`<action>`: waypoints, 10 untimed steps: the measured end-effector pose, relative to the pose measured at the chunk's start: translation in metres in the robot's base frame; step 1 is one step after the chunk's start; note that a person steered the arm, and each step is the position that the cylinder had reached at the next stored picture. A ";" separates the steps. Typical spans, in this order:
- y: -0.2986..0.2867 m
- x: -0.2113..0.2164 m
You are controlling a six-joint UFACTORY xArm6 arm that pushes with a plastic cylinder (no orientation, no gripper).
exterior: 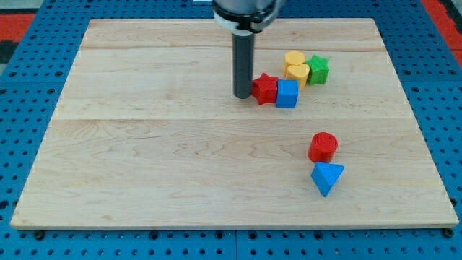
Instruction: Move the blue cube along with the red star into the bottom side of the yellow heart
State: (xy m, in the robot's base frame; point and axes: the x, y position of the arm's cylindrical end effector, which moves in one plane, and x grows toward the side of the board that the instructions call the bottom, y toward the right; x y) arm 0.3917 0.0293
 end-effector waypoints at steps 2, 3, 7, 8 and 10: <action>0.018 0.011; 0.007 0.036; 0.089 0.036; 0.107 0.036; 0.122 0.036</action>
State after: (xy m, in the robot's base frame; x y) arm 0.4272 0.1515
